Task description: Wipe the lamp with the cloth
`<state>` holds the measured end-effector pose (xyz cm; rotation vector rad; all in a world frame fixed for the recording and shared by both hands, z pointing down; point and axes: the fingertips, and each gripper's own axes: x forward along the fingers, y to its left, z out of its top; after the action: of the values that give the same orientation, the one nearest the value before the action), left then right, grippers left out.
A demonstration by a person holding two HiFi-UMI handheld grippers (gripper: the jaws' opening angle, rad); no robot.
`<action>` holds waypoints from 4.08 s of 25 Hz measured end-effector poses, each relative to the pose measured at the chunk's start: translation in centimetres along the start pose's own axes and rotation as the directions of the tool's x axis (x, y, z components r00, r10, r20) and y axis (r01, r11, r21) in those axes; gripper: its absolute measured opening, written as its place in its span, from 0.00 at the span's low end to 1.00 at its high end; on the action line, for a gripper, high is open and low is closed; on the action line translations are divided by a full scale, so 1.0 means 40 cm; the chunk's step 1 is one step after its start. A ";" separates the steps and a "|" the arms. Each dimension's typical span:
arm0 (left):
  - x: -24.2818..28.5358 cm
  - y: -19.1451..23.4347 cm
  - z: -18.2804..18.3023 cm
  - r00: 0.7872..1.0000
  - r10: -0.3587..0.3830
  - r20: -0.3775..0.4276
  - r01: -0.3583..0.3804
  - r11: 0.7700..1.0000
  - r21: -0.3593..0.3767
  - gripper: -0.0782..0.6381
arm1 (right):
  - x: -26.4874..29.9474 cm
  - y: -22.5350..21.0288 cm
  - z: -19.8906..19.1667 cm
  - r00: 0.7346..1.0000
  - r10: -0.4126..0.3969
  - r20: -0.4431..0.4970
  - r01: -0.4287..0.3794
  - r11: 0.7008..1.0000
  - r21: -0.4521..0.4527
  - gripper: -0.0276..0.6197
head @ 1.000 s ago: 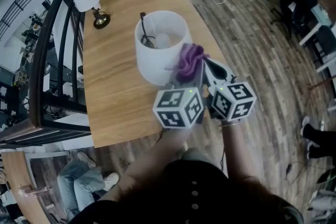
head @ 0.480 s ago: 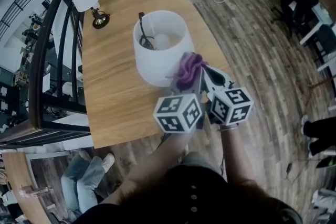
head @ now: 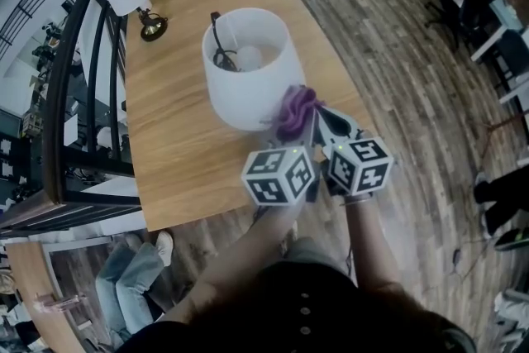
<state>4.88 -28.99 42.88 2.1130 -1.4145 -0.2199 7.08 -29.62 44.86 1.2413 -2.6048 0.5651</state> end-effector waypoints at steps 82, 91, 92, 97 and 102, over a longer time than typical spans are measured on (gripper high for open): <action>-0.381 0.060 0.227 0.975 -0.194 0.108 0.176 0.972 0.157 0.19 | -0.111 0.403 0.194 0.949 0.250 0.194 -0.208 0.954 -0.214 0.06; -0.386 0.046 0.223 0.973 -0.208 0.099 0.191 0.969 0.155 0.19 | -0.121 0.415 0.188 0.947 0.260 0.190 -0.217 0.951 -0.221 0.06; -0.384 0.046 0.223 0.973 -0.207 0.099 0.190 0.969 0.156 0.19 | -0.121 0.414 0.188 0.947 0.260 0.189 -0.217 0.951 -0.220 0.06; -0.383 0.048 0.224 0.973 -0.203 0.105 0.186 0.970 0.156 0.19 | -0.120 0.405 0.179 0.950 0.252 0.187 -0.212 0.955 -0.207 0.06; -0.386 0.048 0.221 0.972 -0.210 0.104 0.195 0.971 0.138 0.19 | -0.118 0.406 0.174 0.953 0.245 0.180 -0.207 0.956 -0.209 0.06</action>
<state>-7.06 -19.10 33.99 2.3870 -1.3072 -0.3473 -2.73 -19.92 32.87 0.9949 -2.9158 0.2271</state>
